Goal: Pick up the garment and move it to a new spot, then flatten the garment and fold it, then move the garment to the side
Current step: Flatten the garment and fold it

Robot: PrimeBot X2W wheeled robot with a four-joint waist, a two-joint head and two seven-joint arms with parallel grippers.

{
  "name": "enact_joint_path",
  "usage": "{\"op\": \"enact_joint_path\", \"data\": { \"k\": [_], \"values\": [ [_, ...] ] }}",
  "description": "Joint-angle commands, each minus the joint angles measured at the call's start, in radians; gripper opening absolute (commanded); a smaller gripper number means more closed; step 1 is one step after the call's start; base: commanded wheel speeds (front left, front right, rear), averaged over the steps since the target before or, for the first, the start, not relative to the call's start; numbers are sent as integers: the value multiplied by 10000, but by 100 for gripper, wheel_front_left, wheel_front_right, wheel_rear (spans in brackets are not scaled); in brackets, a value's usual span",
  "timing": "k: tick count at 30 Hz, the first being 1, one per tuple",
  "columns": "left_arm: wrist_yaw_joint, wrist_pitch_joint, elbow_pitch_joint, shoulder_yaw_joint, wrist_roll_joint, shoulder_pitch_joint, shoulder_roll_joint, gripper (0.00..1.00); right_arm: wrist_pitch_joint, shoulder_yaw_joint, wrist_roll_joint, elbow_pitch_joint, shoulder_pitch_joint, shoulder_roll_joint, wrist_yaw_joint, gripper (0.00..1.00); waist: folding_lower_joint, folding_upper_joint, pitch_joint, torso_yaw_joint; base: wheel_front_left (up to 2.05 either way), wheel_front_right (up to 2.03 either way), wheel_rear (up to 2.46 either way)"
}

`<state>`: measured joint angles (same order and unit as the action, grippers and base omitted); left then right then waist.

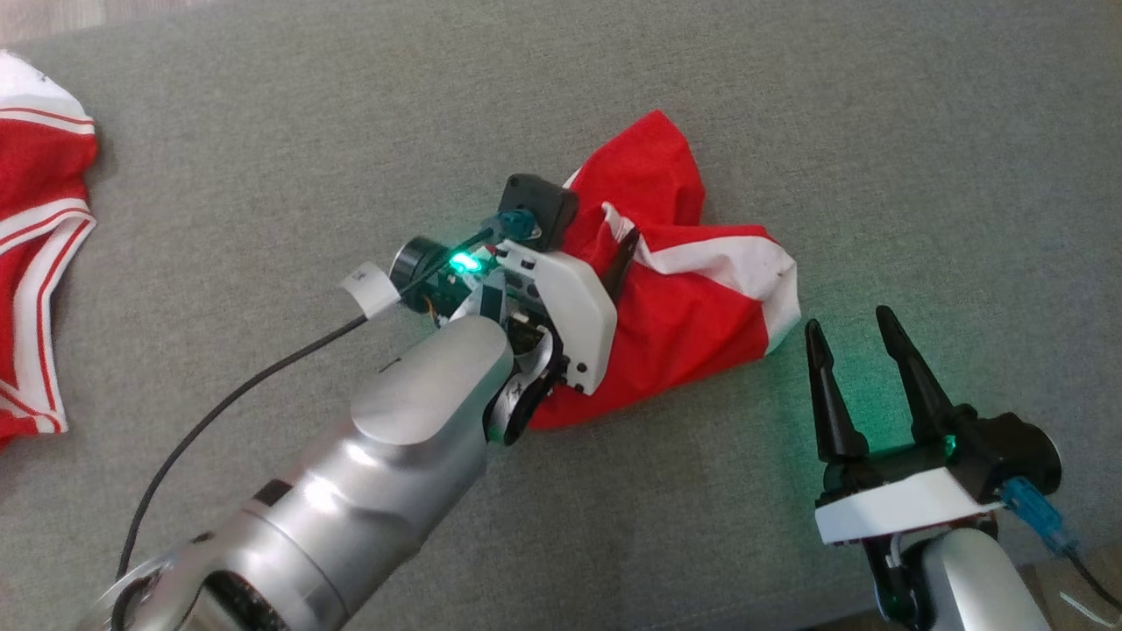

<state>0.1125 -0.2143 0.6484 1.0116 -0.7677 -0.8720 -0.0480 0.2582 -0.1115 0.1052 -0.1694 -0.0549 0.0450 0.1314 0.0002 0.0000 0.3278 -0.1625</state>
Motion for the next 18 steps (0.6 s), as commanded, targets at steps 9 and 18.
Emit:
{"op": "enact_joint_path", "data": {
  "k": [9, 18],
  "values": [
    [-655, 638, -214, 387, -1398, -666, -22, 0, 36, -391, 249, 310, -170, 53, -7, 100, -2, 0, -233, -170, 0, 0, 0],
    [-718, 4146, -1385, 358, -1608, -2602, -22, 0, 36, -498, 385, 179, -33, 53, -7, 100, -2, 0, -878, -555, 0, 0, 0]
  ]
}}
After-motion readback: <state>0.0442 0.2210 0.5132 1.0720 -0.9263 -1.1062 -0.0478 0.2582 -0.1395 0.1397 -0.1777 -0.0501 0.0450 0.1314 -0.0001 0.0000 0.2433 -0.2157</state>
